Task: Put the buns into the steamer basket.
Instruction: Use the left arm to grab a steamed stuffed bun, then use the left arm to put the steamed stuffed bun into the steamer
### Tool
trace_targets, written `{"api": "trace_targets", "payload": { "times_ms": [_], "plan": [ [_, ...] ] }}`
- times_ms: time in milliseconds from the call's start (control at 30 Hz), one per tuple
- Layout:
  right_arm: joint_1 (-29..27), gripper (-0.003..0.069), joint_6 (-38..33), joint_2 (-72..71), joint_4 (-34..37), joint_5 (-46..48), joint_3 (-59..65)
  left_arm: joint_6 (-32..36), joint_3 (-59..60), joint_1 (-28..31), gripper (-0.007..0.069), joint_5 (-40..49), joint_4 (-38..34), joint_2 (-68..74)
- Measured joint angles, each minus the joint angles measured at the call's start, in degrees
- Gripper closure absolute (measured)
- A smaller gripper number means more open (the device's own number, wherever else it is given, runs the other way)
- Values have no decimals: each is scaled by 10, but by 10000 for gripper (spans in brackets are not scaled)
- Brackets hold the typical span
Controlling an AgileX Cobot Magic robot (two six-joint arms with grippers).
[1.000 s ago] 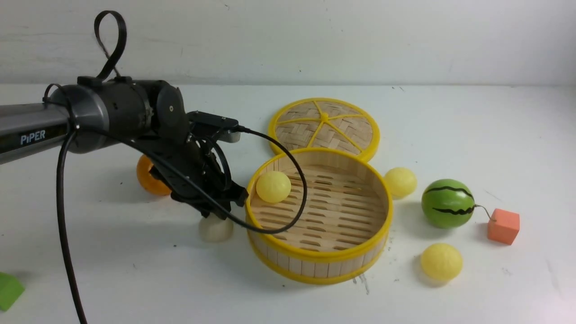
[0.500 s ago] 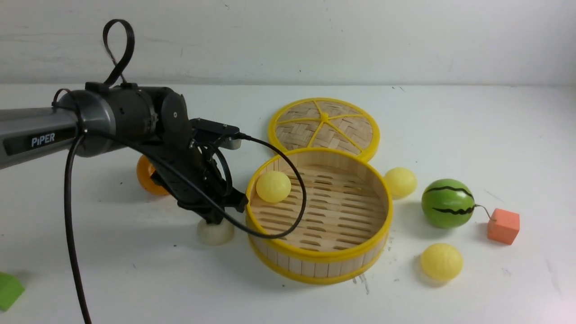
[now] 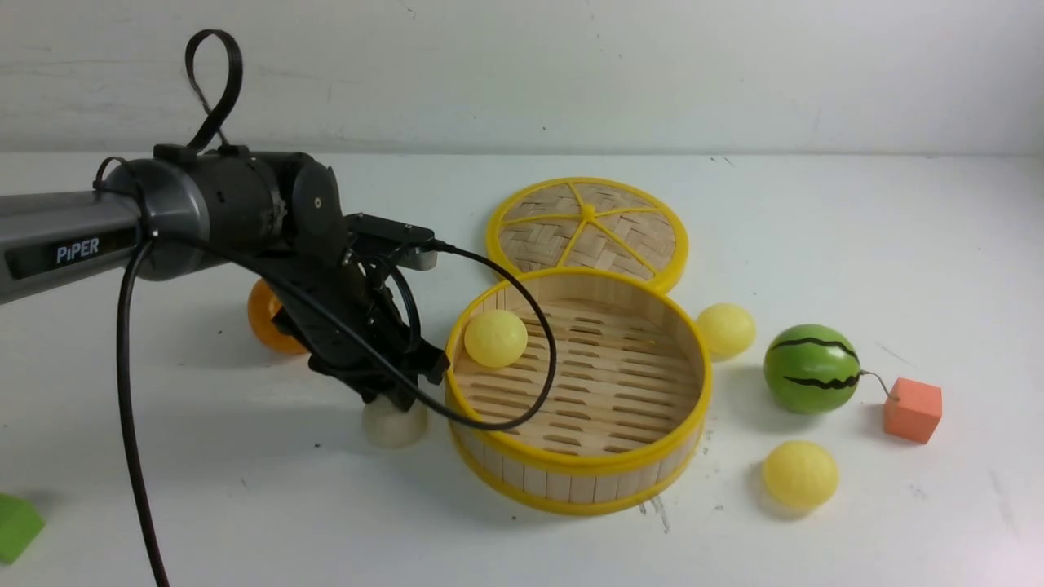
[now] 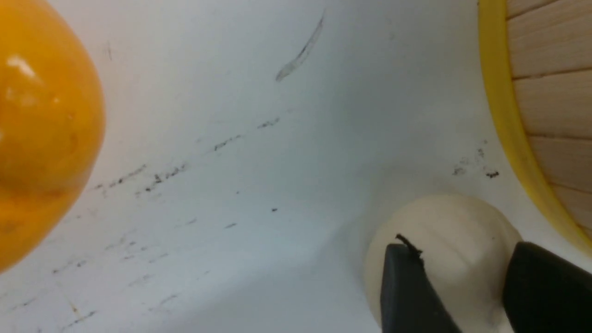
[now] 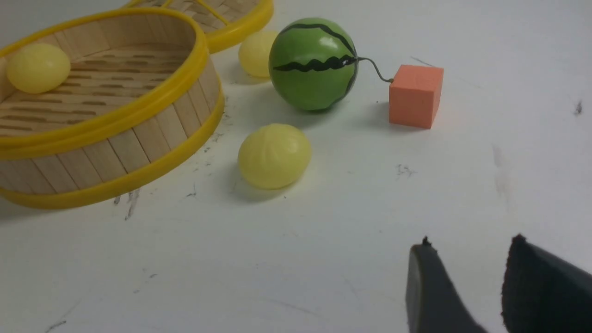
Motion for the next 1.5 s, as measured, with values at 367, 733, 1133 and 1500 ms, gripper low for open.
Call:
{"api": "trace_targets", "payload": {
  "times_ms": [367,733,1133,1500],
  "plan": [
    [0,419,0,0,0,0,0,0,-9,0,320,14,-1,-17],
    [0,418,0,0,0,0,0,0,-10,0,320,14,2,-8],
    [0,418,0,0,0,0,0,0,-10,0,494,13,4,13],
    [0,418,0,0,0,0,0,-26,-30,-13,631,74,-10,-104]
  ]
}}
